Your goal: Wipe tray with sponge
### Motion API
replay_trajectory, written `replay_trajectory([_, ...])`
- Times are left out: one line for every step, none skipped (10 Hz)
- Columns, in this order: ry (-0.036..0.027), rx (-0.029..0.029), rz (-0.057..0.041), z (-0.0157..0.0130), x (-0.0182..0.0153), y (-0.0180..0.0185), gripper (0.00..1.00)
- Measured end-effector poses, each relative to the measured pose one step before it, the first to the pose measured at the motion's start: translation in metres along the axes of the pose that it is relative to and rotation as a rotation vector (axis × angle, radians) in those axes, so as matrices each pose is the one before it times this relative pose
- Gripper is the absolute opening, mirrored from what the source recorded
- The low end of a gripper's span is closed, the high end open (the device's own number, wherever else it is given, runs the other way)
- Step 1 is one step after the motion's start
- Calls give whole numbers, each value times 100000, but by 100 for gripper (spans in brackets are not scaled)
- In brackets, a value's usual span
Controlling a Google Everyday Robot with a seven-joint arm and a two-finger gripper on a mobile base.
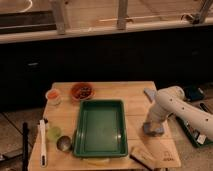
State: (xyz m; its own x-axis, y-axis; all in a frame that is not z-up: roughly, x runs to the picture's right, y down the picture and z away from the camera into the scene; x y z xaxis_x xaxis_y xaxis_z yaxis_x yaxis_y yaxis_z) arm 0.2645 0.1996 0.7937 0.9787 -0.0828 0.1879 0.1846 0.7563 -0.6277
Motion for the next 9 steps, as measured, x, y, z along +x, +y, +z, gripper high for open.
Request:
replay_trajectory([807, -107, -2760, -919, -1034, -47, 3])
replay_trajectory([574, -244, -2695, -359, -1426, -230, 3])
replay_trajectory([985, -351, -2434, 74, -1168, -282, 3])
replay_trajectory([79, -83, -2500, -12, -1421, -367, 3])
replay_trajectory([501, 257, -1521, -314, -539, -183, 3])
replay_trajectory([328, -62, -2101, -959, -978, -109, 3])
replay_trajectory([357, -69, -2388, -821, -959, -165, 3])
replay_trajectory([532, -217, -2592, -593, -1048, -186, 3])
replay_trajectory([445, -412, -2807, -137, -1261, -239, 3])
